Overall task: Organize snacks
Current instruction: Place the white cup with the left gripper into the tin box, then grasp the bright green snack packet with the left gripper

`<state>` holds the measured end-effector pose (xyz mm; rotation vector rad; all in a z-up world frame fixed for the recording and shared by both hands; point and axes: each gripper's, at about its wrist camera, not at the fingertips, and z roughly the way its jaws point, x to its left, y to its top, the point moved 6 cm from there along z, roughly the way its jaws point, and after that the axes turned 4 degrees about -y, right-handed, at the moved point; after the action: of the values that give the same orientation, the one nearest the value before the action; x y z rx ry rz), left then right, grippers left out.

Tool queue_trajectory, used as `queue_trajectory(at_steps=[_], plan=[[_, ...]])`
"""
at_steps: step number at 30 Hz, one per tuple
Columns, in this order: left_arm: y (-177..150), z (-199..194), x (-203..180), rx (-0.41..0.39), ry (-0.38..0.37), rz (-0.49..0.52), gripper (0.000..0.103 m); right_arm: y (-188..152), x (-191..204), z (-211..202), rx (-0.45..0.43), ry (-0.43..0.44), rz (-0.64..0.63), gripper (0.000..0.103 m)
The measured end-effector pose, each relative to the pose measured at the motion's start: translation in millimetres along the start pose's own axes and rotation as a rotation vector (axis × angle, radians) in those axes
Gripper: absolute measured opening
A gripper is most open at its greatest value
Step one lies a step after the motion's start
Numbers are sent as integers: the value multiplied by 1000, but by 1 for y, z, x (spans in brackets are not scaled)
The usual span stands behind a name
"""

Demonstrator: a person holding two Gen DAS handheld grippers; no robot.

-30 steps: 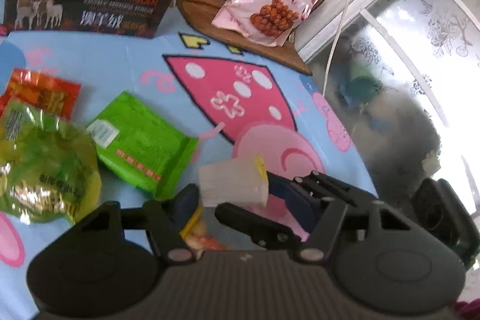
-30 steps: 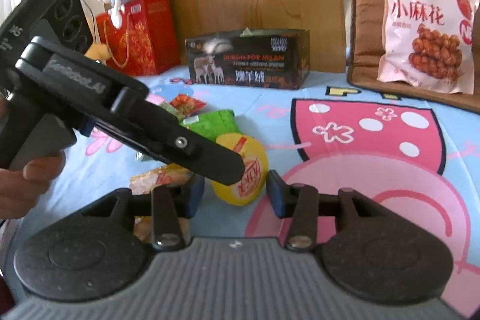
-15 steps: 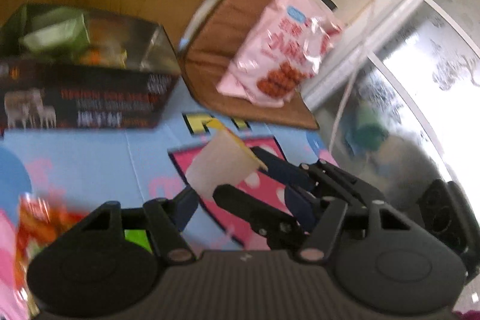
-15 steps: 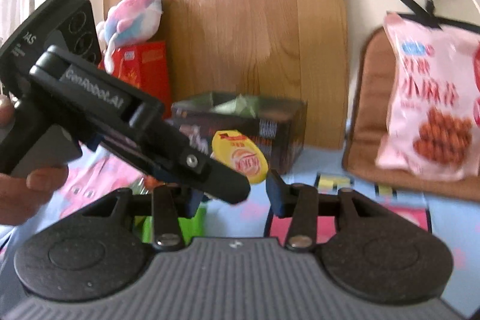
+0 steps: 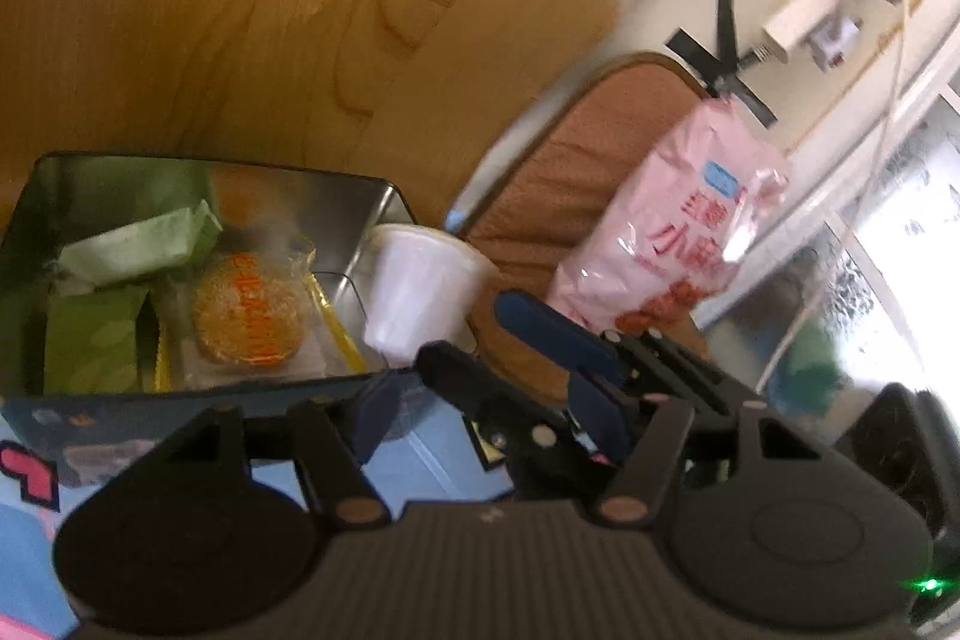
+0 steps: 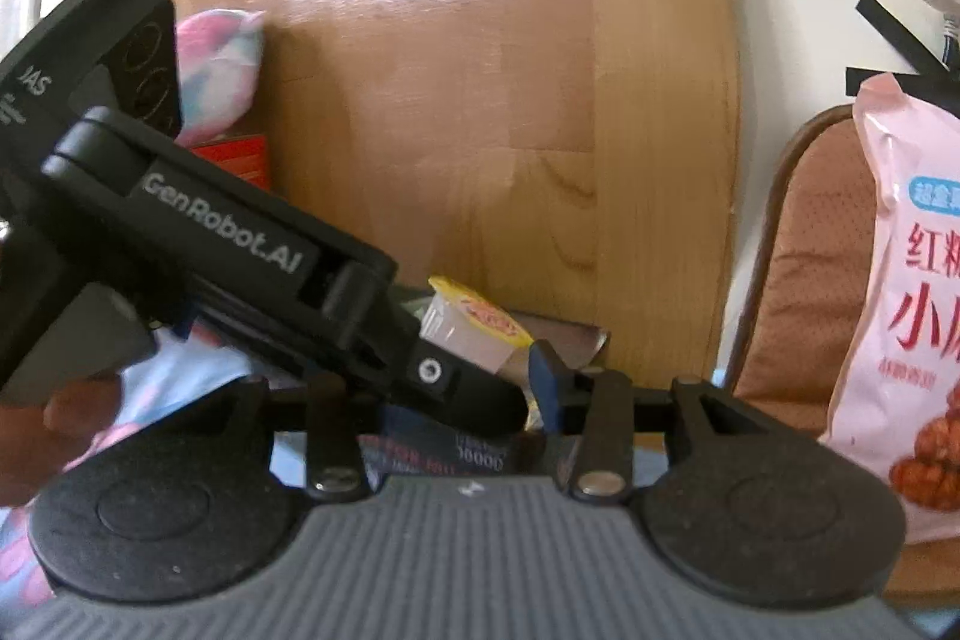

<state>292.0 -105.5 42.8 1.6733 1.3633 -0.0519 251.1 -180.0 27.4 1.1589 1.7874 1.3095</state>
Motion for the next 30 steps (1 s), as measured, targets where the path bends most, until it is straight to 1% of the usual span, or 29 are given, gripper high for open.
queue_trajectory(at_steps=[2,3,5,8,12,14,15,16,18,19,20,21,22,24,26,27,28,30], plan=[[3,-8,-3,-46,26,35,69,0,-5,4,8,-35,16,46],[5,-12,-3,-67,32,46,70,-1,-7,1,3,-33,32,46],[6,-20,2,-79,25,22,70,-2,-8,-8,-7,-22,54,46],[0,-33,13,-88,24,-30,70,-4,-11,-24,-11,-42,70,46],[-35,-54,17,-66,15,-37,70,-18,-12,-52,19,-16,138,46],[-58,-60,19,-42,9,-47,72,-33,-6,-67,60,19,174,46],[-70,-62,20,-28,9,-44,74,-42,-1,-74,91,49,192,47],[-82,-61,20,-10,13,-37,76,-51,4,-81,116,77,207,48],[-101,-55,21,25,32,-22,79,-69,21,-94,173,155,221,54],[-109,-50,22,48,40,-21,80,-76,30,-99,198,185,216,59],[-117,-44,23,77,50,-23,80,-84,42,-104,227,211,209,69],[-125,-40,24,98,65,-21,80,-90,52,-106,250,223,198,76],[-130,-41,22,82,75,2,79,-95,63,-107,272,227,166,77],[-141,-45,14,96,53,5,78,-105,88,-108,304,200,30,76],[-153,-49,6,97,36,2,79,-111,99,-106,317,138,-71,74],[-158,-52,3,100,38,5,79,-111,99,-108,309,109,-88,72],[-163,-53,0,106,30,2,79,-110,96,-108,300,62,-94,72],[-172,-57,-6,132,-37,-33,78,-111,74,-115,281,-61,-50,71]])
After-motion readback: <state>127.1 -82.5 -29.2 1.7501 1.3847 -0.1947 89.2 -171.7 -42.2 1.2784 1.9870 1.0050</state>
